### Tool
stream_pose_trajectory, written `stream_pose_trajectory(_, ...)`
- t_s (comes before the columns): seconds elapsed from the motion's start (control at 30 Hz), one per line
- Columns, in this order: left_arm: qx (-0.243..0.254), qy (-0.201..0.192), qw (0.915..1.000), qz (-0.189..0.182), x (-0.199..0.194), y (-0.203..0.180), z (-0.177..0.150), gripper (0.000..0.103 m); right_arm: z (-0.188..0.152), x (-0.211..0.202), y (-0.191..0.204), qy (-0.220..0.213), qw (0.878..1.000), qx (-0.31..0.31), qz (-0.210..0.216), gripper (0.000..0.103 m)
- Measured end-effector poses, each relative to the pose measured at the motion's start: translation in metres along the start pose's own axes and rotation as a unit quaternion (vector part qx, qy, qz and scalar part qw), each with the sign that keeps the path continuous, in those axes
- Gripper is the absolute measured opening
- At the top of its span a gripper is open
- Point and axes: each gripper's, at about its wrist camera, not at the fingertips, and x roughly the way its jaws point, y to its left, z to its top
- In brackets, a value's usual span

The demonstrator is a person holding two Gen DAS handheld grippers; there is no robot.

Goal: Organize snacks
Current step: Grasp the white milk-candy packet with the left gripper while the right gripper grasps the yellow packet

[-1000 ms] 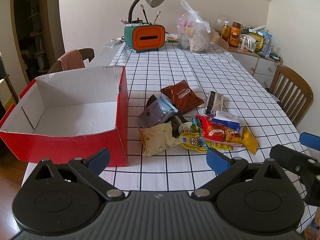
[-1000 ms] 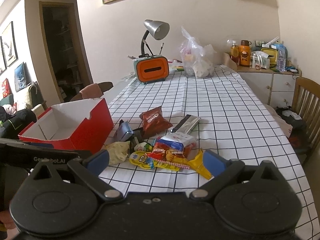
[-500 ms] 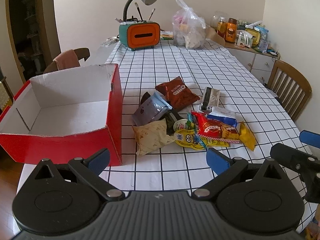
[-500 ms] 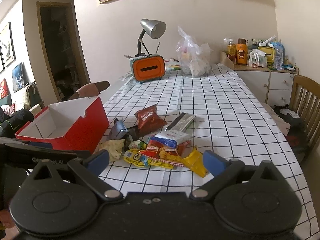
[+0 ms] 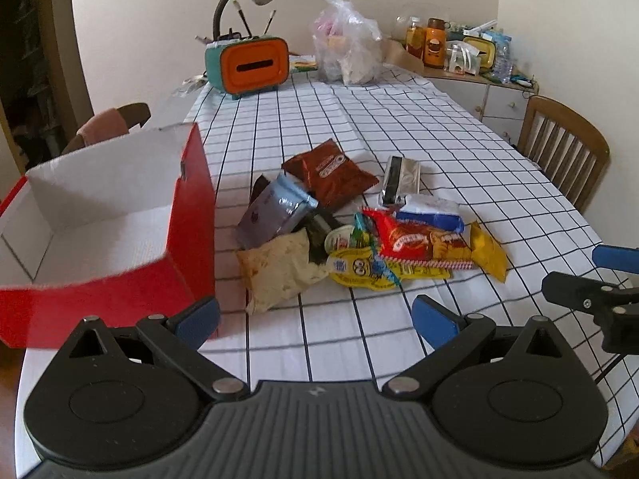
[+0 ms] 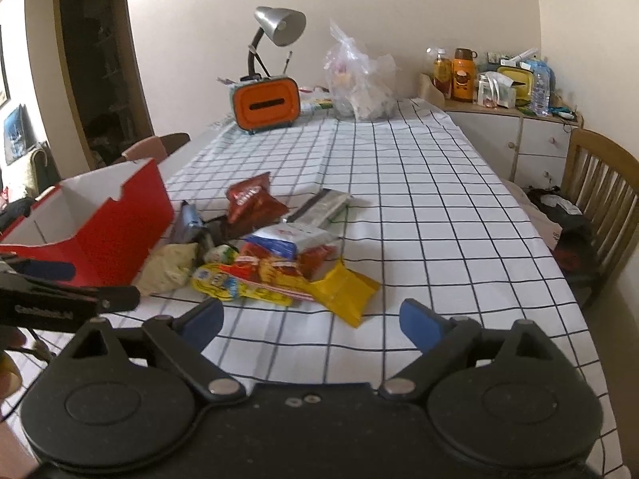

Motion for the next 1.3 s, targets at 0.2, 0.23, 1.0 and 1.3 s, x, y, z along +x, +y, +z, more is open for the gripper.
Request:
stream_pose_trajectory(0.2, 0.005, 0.003, 1.0, -0.001, 0.019, 0.004, 0.041, 0.103, 0.011, 0.023, -0.01, 0.018, 0.999, -0.03, -0.002, 0.088)
stream_pose_trajectory(0.23, 0.009, 0.004, 0.9999, 0.002, 0.023, 0.003, 0.047, 0.103, 0.013, 0.028, -0.011, 0.024, 0.999, -0.039, 0.004, 0.087)
stream_pose_trajectory(1.0, 0.103, 0.143, 0.9828, -0.056, 0.124, -0.086, 0.109, 0.103, 0.022, 0.11, -0.03, 0.09, 0.981, -0.16, 0.063, 0.07)
stream_pose_trajectory(1.3, 0.091, 0.188, 0.9738, -0.089, 0.153, -0.097, 0.111, 0.089, 0.02, 0.119, -0.031, 0.094, 0.974, -0.185, 0.086, 0.069)
